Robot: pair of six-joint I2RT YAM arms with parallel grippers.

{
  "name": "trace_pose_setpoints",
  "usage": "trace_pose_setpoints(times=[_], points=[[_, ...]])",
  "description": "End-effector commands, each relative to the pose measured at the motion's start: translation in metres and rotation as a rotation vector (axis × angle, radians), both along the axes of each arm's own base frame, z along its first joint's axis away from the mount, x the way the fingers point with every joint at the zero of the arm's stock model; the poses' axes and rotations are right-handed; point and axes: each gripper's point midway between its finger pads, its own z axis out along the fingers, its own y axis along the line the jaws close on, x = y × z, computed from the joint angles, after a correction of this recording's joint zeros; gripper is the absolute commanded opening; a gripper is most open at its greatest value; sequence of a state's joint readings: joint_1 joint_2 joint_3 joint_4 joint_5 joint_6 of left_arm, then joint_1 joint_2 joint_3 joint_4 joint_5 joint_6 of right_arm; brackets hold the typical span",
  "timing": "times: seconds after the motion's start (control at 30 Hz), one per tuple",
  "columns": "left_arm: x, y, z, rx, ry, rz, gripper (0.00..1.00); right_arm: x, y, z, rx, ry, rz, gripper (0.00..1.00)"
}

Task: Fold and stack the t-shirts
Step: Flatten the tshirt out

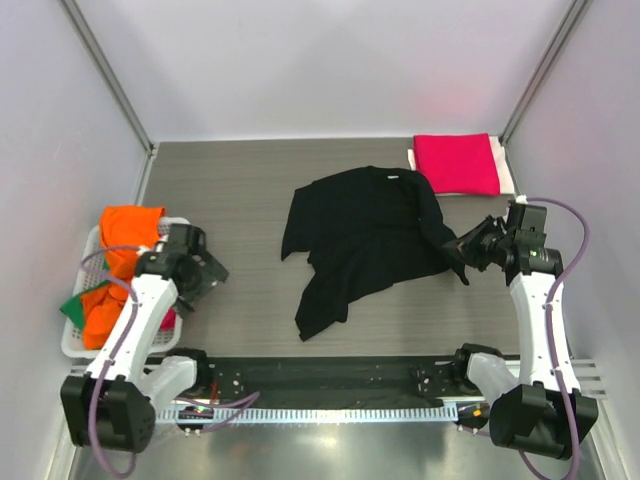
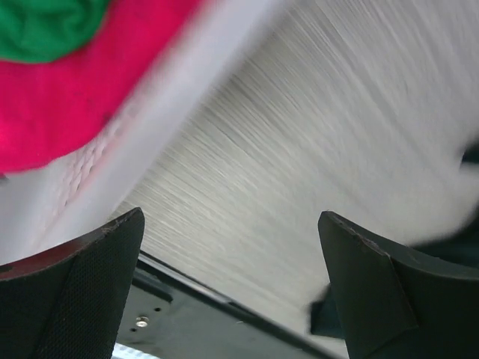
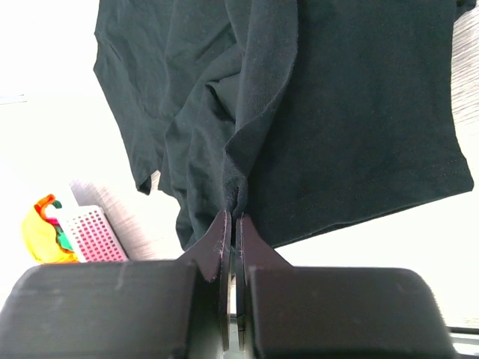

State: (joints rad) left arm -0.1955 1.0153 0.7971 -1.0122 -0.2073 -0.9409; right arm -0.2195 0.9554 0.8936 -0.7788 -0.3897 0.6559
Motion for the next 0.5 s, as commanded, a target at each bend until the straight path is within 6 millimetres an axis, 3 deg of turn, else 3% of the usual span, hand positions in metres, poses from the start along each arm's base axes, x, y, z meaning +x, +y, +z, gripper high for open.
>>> trace_pose_setpoints(times=[0.0,0.1,0.17,0.27,0.3,0.37,0.4,0.47], points=[[-0.004,0.043,0.007,-0.021,-0.005,0.224,1.0,0.002,0.007,0.018,0.025,-0.057,0.017,0.01],[0.0,0.076,0.021,-0.048,-0.054,0.372,1.0,-0.001,0.009,0.019,0.034,-0.059,0.016,0.01],[0.013,0.078,0.038,-0.07,-0.143,0.38,1.0,-0.002,0.01,0.02,0.038,-0.065,0.017,0.01],[0.033,0.05,0.066,-0.102,-0.241,0.275,0.95,-0.003,0.009,0.019,0.038,-0.064,0.013,0.01],[0.038,0.016,0.072,-0.096,-0.249,0.126,0.95,-0.002,0.009,0.019,0.038,-0.066,0.01,0.01],[0.047,-0.008,0.084,-0.051,-0.282,0.055,0.96,-0.001,0.008,0.02,0.039,-0.068,0.002,0.01],[0.047,-0.041,0.076,-0.06,-0.235,-0.064,0.96,0.0,0.009,0.021,0.036,-0.072,0.003,0.01],[0.048,-0.073,0.073,-0.076,-0.209,-0.135,0.96,-0.001,0.009,0.023,0.033,-0.077,0.003,0.01]])
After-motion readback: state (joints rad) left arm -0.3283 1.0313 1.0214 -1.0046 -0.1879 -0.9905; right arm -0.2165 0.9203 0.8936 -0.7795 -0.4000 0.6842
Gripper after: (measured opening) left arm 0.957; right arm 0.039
